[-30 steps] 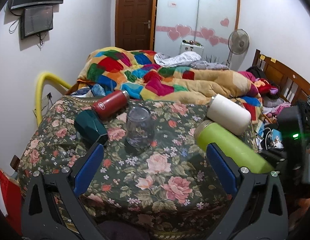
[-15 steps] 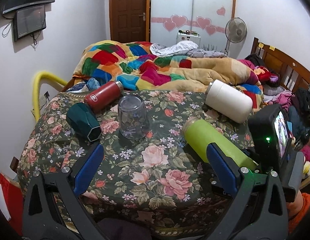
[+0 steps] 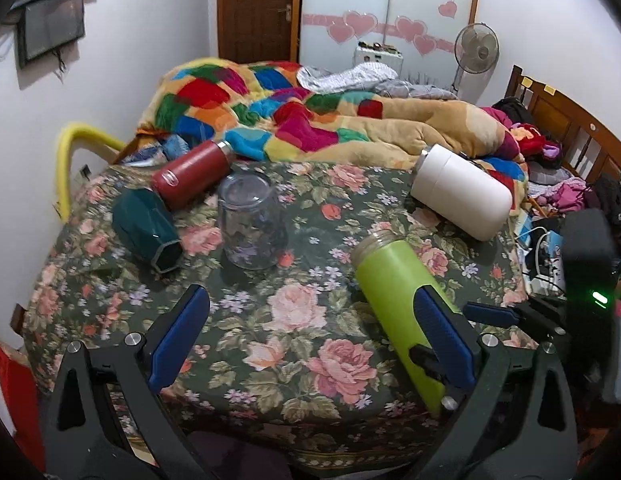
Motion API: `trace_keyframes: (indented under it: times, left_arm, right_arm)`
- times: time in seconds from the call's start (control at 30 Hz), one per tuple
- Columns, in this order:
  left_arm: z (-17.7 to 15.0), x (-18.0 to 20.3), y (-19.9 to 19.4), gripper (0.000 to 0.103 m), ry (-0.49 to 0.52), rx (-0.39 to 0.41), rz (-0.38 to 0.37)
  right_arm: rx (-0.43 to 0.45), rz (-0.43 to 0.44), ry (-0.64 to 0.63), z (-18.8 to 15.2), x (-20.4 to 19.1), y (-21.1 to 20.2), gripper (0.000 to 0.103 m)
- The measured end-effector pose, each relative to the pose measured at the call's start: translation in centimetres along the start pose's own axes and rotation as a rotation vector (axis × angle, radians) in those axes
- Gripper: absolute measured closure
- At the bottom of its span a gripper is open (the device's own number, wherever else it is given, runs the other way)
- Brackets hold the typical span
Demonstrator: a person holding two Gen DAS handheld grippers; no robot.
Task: Flip cup upright
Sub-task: 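Lift the lime-green bottle with the right gripper and swing it toward the left tool, then grasp the lime-green bottle with the left gripper while the right gripper holds it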
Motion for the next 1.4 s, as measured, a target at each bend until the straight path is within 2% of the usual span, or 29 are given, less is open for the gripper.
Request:
trace_keyframes:
  times: [0.1,0.2,0.3,0.4,0.53,0.63,0.8,0.83,0.93,1.07,1.2,1.4]
  left_arm:
    - [-0.3,0.7,1.7,0.0,-0.045,-0.078,-0.075]
    - [-1.0,2.1,3.7,0.001,-0.093,-0.169,-0.171]
    - [-1.9,3.8,5.5,0.005,-0.106,-0.248,-0.212]
    - [-2.8,4.8,7.0,0.014,-0.116,-0.321,-0.223]
    - [-3.3,5.3,8.6,0.019,-0.126,-0.383,-0.224]
    - [-3.6,4.7,10.0,0.021,-0.128,-0.419,-0.182]
    - [-3.8,4.2,11.2,0.037,-0.132,-0.458,-0.16]
    - [-3.9,4.3,11.5,0.037,-0.135,-0.465,-0.161]
    - [-3.8,4.6,11.8,0.037,-0.119,-0.461,-0.167]
    - [-3.2,5.3,11.1,0.039,-0.086,-0.407,-0.178]
    - [-1.4,5.1,8.9,0.041,-0.07,-0.333,-0.164]
    - [2.1,5.4,3.5,0.041,0.01,-0.166,-0.154]
  right_arm:
    - [0.028,-0.015,0.006,-0.2,0.4,-1.6,0.036]
    - [0.076,-0.066,0.031,-0.6,2.2,-4.0,0.036]
    - [0.107,-0.096,0.081,-1.0,4.2,-5.9,0.033]
    - [0.133,-0.111,0.158,-1.6,6.4,-7.3,0.032]
    - [0.148,-0.117,0.235,-2.0,8.0,-8.1,0.032]
    - [0.158,-0.117,0.248,-2.3,8.0,-8.5,0.032]
    - [0.179,-0.124,0.218,-2.1,7.2,-9.0,0.032]
    - [0.184,-0.123,0.21,-2.0,6.9,-9.1,0.032]
    - [0.195,-0.108,0.195,-1.6,6.1,-9.2,0.032]
    - [0.205,-0.111,0.183,-1.3,5.5,-9.5,0.032]
    - [0.218,-0.123,0.172,-1.1,5.3,-10.2,0.032]
    - [0.23,-0.14,0.151,-0.5,5.2,-10.7,0.032]
Point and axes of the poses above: each gripper's, at about its wrist camera, not at the fingertips, and y roughly the way its jaws point, x to its right, z to its top, the point moved 10 cm from there along y, roughly the way its jaws point
